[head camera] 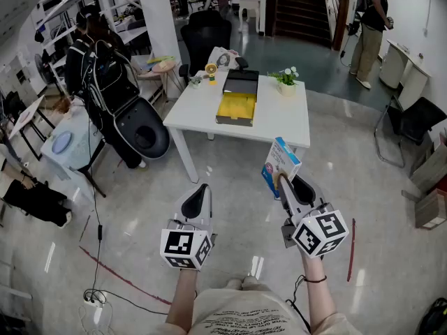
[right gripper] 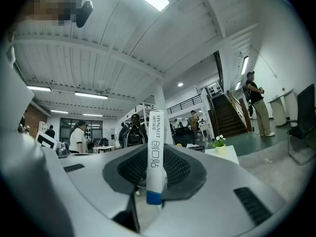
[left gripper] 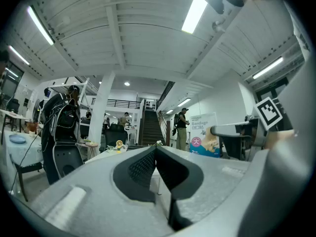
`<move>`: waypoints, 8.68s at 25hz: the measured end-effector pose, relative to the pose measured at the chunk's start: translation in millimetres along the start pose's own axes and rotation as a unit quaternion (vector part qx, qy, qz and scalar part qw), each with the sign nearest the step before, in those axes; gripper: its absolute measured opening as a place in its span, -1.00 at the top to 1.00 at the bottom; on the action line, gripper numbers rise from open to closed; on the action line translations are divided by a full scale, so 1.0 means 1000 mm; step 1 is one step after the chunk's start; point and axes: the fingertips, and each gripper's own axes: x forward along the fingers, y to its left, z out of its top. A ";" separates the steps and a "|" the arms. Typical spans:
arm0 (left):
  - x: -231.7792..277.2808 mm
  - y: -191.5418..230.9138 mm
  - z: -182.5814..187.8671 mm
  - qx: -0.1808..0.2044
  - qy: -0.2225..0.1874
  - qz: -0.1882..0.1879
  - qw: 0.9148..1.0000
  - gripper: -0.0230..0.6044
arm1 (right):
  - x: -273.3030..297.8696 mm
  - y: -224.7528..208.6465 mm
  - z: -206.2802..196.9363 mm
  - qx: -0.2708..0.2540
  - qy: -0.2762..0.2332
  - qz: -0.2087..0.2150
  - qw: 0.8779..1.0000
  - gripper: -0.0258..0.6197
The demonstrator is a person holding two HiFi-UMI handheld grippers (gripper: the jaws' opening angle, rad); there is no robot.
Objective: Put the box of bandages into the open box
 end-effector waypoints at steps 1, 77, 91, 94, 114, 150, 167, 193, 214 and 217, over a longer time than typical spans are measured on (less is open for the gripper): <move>0.000 0.000 0.001 0.000 0.000 0.000 1.000 0.86 | 0.000 0.000 0.000 0.001 0.000 0.000 1.000 0.63; 0.347 0.199 -0.074 -0.046 0.077 0.000 0.996 0.85 | 0.357 -0.190 -0.081 0.142 0.065 -0.011 0.988 0.63; 0.467 0.231 -0.117 -0.071 0.134 -0.007 0.988 0.86 | 0.473 -0.255 -0.119 0.222 0.144 0.025 0.964 0.63; 0.485 0.238 -0.126 -0.079 0.147 -0.007 0.986 0.86 | 0.494 -0.255 -0.136 0.243 0.180 0.043 0.952 0.63; 0.540 0.260 -0.198 -0.117 0.230 0.002 0.966 0.86 | 0.549 -0.247 -0.238 0.331 0.400 0.098 0.849 0.63; 0.563 0.257 -0.207 -0.121 0.273 -0.086 0.950 0.86 | 0.562 -0.256 -0.287 0.346 0.461 -0.014 0.817 0.44; 0.567 0.249 -0.211 -0.107 0.283 -0.104 0.947 0.86 | 0.562 -0.247 -0.296 0.198 0.476 -0.045 0.856 0.15; 0.562 0.226 -0.180 -0.082 0.221 -0.139 0.962 0.85 | 0.565 -0.257 -0.241 0.080 0.356 -0.041 0.930 0.72; 0.577 0.246 -0.098 -0.021 0.119 -0.121 0.985 0.85 | 0.570 -0.272 -0.116 0.074 0.142 0.010 0.987 0.91; 0.580 0.254 -0.090 -0.012 0.111 -0.111 0.988 0.86 | 0.571 -0.277 -0.102 0.081 0.116 0.003 0.990 0.91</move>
